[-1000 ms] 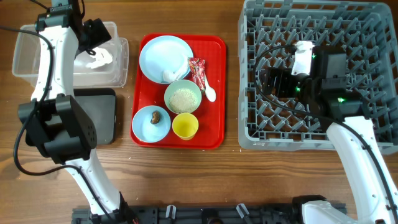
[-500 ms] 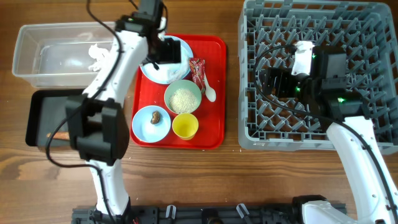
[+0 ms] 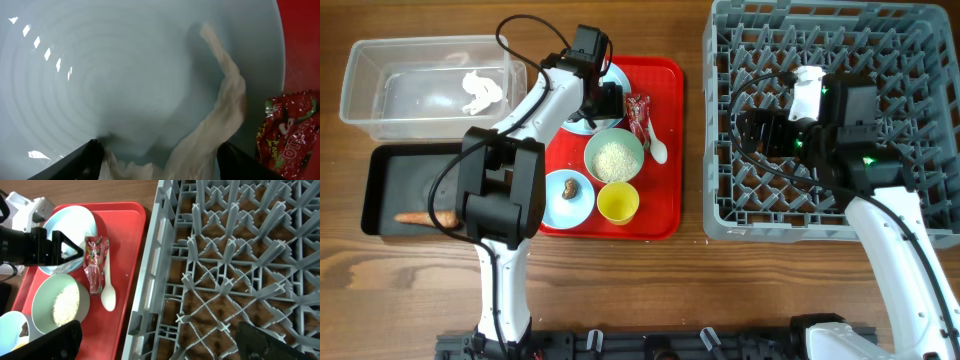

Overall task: Sort waste into correct bins and load items into the dishwasher rack
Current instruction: 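Grasp the remaining tissue and drop it into the clear bin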

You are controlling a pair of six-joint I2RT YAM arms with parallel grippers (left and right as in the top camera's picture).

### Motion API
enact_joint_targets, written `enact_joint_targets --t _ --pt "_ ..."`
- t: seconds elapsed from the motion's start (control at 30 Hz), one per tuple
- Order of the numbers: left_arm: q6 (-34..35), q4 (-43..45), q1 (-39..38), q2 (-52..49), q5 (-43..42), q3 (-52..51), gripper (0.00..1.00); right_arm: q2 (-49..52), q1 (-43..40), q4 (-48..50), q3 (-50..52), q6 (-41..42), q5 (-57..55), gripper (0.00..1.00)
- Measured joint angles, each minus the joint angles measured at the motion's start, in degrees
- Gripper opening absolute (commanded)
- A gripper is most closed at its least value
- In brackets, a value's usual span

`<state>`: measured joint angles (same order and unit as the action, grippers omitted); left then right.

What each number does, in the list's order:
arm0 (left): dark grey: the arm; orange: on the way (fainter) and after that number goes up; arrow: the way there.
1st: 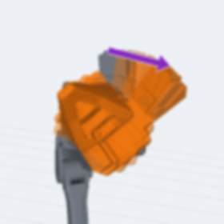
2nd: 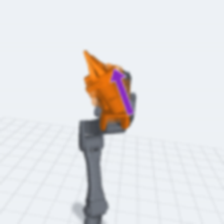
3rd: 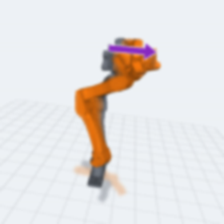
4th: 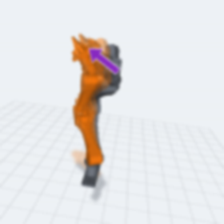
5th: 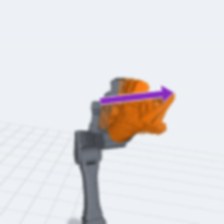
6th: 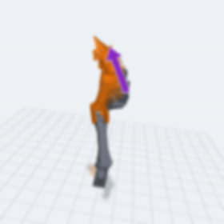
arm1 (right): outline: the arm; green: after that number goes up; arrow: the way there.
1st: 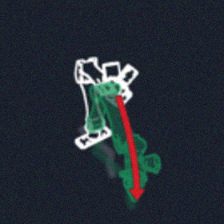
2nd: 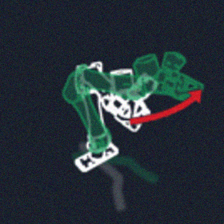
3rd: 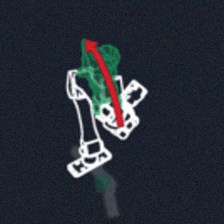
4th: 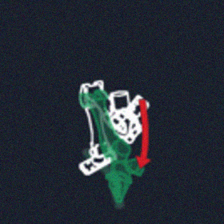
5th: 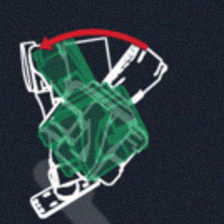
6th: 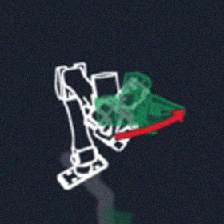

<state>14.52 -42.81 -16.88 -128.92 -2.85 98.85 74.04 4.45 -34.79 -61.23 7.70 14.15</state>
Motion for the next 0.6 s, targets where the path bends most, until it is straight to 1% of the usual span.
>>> enact_joint_targets --t 0.03,0.1,0.23,0.37,0.4,0.5,0.57,0.6 --pt "0.35 0.11 0.0 -0.02 0.0 0.0 0.39 0.0 0.0 0.02 0.0 0.0 0.0 1.0" --pt "0.94 0.37 0.0 -0.13 -0.04 0.0 0.04 0.0 0.0 0.02 0.0 0.0 0.0 1.0" --pt "1.25 -0.55 0.0 -0.48 -0.5 0.2 0.04 0.0 0.0 -0.2 0.0 0.0 0.0 1.0" --pt "1.77 -7.82 2.1 0.85 -3.89 4.48 0.04 0.0 0.0 -0.35 0.0 0.0 0.0 1.0" --pt "2.29 -8.04 3.48 2.56 -4.17 5.73 0.04 0.0 0.0 -0.37 0.0 0.0 0.0 1.0" --pt "3.74 -7.02 11.13 11.69 -3.41 8.76 0.04 0.0 0.0 -0.37 0.0 0.0 0.0 1.0" --pt "5.18 -5.95 18.78 16.28 0.85 10.14 0.04 0.0 0.0 -0.35 0.0 0.0 0.0 1.0" --pt "5.6 -5.2 21.97 16.48 2.67 10.27 0.16 0.0 0.0 -0.33 0.0 0.0 0.0 1.0"
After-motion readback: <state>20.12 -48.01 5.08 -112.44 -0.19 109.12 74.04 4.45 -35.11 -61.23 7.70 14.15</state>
